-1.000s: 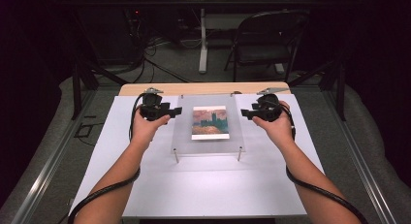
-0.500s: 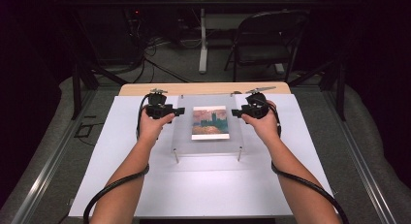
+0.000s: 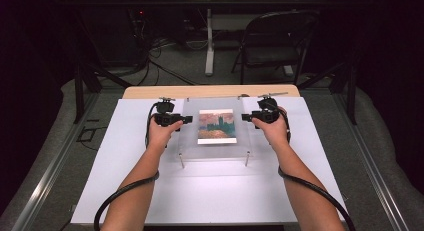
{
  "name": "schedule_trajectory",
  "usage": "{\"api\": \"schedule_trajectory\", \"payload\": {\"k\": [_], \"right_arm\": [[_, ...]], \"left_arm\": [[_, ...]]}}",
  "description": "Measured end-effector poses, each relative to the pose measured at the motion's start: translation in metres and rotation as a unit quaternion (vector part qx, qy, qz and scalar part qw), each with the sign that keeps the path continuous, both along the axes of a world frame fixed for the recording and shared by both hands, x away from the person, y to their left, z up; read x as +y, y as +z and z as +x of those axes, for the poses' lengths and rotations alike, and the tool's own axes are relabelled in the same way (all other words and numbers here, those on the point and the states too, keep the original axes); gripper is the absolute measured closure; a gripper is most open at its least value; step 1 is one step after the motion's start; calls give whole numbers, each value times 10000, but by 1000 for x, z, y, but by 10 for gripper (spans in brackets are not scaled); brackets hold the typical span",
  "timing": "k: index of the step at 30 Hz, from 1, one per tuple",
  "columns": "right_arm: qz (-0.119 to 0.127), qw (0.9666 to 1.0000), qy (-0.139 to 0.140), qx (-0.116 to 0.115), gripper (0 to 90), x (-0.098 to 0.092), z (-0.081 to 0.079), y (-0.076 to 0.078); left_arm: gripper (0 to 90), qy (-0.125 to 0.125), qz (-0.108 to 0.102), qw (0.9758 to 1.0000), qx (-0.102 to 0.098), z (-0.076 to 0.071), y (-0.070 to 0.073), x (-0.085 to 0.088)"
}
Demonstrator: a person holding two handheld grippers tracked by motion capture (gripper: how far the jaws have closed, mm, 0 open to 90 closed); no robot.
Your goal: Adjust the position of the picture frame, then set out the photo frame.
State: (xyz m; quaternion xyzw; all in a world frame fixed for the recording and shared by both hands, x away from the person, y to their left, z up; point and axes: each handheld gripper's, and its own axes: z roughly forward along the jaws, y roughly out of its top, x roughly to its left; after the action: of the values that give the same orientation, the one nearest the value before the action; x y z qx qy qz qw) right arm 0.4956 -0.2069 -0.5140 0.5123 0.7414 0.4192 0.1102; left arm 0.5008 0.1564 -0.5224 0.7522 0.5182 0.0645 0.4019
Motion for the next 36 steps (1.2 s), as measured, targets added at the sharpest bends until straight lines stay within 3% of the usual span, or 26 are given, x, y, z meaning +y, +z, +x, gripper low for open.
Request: {"api": "schedule_trajectory", "payload": {"k": [8,14,22,36], "right_arm": [[268,9994,0,208,407,2,5,-11],[300,9990,4,323,404,5,6,-18],[445,9978,97,480,403,10,6,-23],[680,9951,6,715,373,9,8,-27]], "left_arm": [[354,99,-36,9998,197,4,-12,0],[349,192,-279,9990,305,6,-16,4],[344,176,-359,9985,382,5,-17,3],[310,159,-411,9977,511,5,-17,2]]}}
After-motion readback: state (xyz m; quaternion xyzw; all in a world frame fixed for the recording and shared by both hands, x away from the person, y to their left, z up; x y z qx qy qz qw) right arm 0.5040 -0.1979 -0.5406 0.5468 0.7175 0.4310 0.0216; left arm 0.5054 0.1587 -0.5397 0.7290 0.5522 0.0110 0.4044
